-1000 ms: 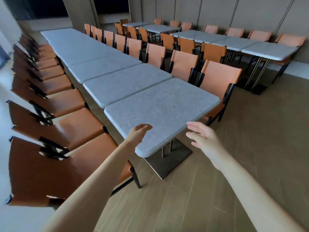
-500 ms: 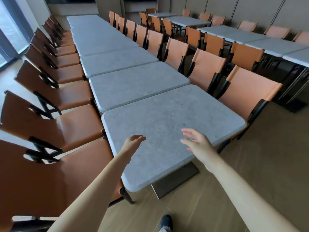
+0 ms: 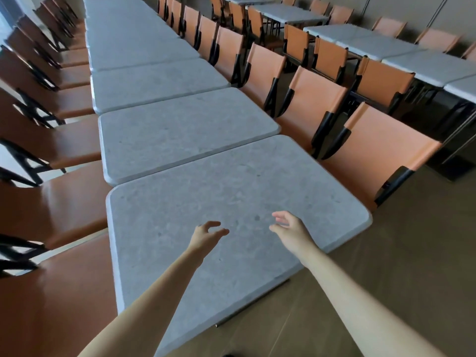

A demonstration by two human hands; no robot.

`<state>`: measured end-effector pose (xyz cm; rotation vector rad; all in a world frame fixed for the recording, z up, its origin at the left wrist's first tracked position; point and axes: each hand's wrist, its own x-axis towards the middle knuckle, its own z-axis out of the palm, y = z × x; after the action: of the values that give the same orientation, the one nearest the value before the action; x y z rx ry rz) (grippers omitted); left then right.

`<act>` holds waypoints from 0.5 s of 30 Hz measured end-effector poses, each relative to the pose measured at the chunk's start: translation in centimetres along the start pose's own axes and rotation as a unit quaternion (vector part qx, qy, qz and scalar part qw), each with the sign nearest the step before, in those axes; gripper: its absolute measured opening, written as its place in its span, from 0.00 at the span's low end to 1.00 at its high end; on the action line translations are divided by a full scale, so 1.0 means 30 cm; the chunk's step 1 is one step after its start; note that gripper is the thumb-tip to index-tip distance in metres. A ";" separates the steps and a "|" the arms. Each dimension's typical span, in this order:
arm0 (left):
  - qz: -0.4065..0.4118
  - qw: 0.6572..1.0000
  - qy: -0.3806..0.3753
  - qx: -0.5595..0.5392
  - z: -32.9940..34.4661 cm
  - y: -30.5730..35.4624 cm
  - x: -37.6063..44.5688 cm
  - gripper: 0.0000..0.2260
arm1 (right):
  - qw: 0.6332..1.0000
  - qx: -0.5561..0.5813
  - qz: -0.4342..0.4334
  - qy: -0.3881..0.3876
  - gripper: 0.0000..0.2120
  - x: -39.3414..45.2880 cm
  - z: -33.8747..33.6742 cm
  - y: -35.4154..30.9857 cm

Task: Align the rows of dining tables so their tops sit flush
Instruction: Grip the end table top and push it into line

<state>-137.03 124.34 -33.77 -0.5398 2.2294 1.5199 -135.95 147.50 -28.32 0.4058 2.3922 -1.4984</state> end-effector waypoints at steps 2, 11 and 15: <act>-0.013 1.000 0.000 0.012 0.075 0.007 0.044 0.22 | 1.000 -0.016 0.007 -0.009 0.19 0.085 -0.048 0.033; -0.075 0.989 0.074 0.104 0.516 0.154 0.251 0.31 | 0.989 -0.130 -0.005 -0.076 0.22 0.516 -0.349 0.177; -0.135 0.974 0.088 0.156 0.755 0.235 0.294 0.40 | 0.969 -0.216 -0.012 -0.116 0.26 0.660 -0.489 0.261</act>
<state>-145.92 147.08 -40.44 -0.8635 2.3493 0.9968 -152.49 165.71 -36.28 0.0947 2.4422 -0.9279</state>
